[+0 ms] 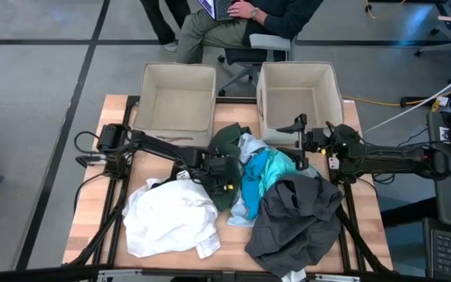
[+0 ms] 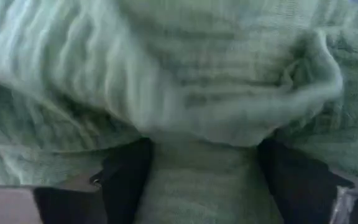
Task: Sort clothes
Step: Put the green shirt into the left laundry organizer
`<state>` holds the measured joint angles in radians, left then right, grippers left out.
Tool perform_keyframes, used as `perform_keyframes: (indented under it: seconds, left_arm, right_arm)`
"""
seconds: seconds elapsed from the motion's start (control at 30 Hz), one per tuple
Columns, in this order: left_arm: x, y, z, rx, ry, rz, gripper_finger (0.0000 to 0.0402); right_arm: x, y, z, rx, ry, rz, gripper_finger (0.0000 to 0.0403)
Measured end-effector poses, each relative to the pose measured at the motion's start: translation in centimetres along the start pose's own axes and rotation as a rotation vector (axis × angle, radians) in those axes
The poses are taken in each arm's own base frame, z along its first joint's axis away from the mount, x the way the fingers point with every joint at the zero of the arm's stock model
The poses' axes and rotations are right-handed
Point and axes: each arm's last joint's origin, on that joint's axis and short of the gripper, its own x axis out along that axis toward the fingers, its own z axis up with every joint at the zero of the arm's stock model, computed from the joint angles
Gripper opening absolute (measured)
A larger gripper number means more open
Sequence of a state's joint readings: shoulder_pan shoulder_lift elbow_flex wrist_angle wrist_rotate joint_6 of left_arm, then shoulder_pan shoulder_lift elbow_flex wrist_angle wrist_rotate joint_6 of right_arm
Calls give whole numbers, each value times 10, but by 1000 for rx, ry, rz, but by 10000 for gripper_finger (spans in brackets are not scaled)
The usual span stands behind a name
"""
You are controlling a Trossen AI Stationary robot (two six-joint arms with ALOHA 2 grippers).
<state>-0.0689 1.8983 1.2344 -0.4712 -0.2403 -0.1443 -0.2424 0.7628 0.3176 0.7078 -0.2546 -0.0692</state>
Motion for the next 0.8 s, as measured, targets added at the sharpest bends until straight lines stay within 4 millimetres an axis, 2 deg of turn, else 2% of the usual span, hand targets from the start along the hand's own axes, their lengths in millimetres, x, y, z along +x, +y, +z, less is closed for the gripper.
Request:
perform_keyframes:
  seconds: [0.17,0.6,0.8]
  left_arm:
    - [13,-3,-2,26,20,5,237]
    - [13,-3,-3,30,17,6,19]
    - [8,-4,2,32,18,44,21]
  right_arm:
    - [0,0,0,-2,-1,0,298]
    - [0,0,1,-20,-6,-1,298]
    - [0,0,1,-20,-6,-2,298]
